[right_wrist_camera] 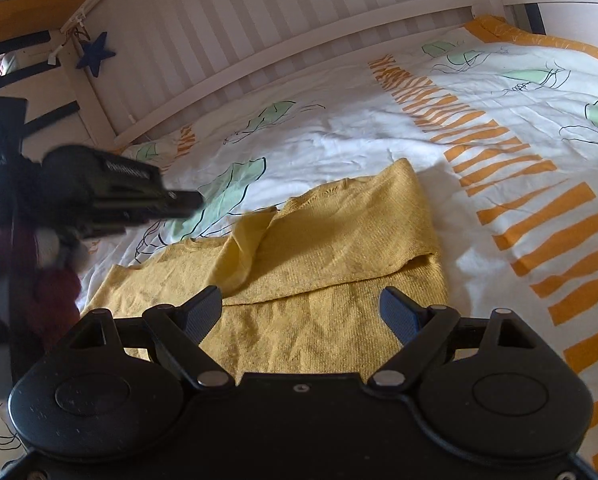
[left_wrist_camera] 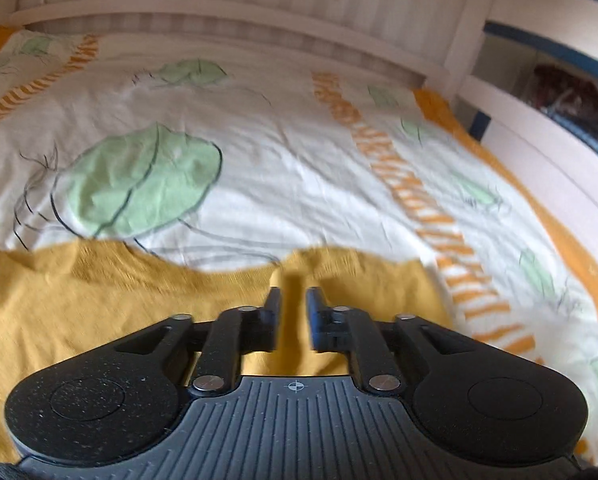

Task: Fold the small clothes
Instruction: 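Lay the sleeve across the sweater back with the left gripper and open, then move the right gripper to the sweater side edge and grasp it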

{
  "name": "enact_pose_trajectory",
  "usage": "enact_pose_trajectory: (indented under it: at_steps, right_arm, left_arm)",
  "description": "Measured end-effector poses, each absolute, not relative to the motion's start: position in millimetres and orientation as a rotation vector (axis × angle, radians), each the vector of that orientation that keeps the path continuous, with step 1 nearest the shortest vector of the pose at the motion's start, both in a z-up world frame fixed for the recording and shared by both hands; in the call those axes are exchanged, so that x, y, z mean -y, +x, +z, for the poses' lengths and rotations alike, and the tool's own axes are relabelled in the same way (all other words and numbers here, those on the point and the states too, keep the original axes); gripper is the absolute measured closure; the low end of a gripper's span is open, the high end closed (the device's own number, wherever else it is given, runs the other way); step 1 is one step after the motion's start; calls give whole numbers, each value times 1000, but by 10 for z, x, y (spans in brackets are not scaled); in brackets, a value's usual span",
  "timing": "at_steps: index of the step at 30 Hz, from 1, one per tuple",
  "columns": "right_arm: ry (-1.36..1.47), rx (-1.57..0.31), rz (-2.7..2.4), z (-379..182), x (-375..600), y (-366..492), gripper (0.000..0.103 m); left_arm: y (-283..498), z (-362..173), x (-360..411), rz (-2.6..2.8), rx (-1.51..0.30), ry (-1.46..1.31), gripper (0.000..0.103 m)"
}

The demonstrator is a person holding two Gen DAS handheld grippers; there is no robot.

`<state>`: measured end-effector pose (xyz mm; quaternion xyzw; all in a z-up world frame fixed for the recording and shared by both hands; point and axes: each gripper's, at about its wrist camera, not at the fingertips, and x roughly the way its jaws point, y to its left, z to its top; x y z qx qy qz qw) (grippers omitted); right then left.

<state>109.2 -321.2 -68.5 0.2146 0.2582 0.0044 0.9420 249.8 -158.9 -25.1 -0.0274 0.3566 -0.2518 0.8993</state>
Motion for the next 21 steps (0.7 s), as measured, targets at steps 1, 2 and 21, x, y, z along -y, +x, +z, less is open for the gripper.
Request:
enact_pose_trajectory:
  at_steps: [1, 2, 21]
  right_arm:
    - [439, -530, 7, -693, 3213, 1099, 16]
    - [441, -533, 5, -702, 3216, 1096, 16]
    - [448, -575, -4, -725, 3163, 1159, 16]
  left_arm:
    - [2463, -262, 1614, -527, -735, -48, 75]
    - [2431, -272, 1624, -533, -731, -38, 75]
    - [2209, -663, 113, -154, -786, -84, 71]
